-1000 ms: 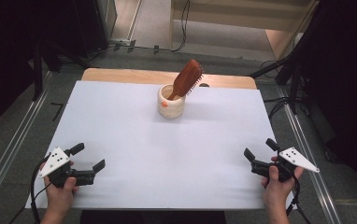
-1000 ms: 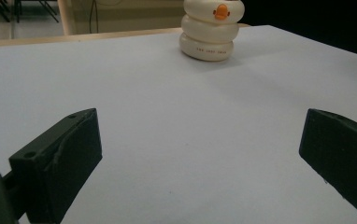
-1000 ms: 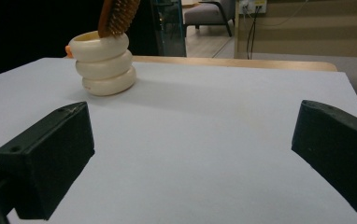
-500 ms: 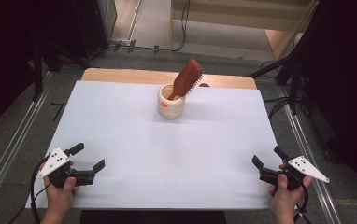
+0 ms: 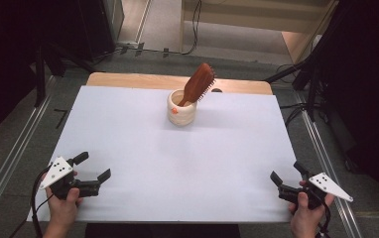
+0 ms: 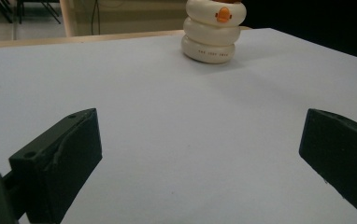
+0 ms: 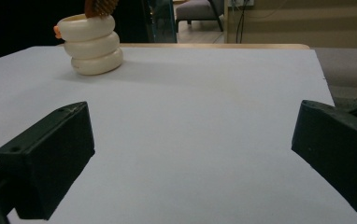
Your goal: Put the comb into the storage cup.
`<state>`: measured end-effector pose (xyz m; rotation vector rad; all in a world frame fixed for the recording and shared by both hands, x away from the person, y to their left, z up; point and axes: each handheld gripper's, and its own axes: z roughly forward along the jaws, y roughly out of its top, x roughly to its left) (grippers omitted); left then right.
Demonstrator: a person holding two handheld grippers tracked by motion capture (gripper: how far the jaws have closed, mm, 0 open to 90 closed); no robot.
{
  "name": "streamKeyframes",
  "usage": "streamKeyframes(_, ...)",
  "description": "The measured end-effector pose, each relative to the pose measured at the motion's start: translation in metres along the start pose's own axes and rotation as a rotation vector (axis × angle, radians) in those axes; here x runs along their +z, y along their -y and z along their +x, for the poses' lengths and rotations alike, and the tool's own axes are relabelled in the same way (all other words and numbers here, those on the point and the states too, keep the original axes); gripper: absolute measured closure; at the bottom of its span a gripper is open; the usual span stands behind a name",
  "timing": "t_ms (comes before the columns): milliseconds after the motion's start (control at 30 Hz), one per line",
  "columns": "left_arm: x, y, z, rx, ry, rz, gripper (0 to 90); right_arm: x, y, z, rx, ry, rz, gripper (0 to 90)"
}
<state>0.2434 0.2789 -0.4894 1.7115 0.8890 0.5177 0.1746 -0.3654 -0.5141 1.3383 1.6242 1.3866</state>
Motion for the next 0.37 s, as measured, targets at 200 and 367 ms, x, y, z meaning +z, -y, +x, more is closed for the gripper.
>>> streamKeyframes(200,-0.0006,0.0001,-0.0001,-0.001,-0.004,-0.009,0.0,0.0007,0.0033,-0.0019,0.017,-0.001,-0.015,0.0)
streamKeyframes(367,-0.0006,0.0001,0.0001,-0.001,-0.007,-0.009,0.0,0.0002,0.0043,-0.0024,0.027,-0.002,-0.018,0.0)
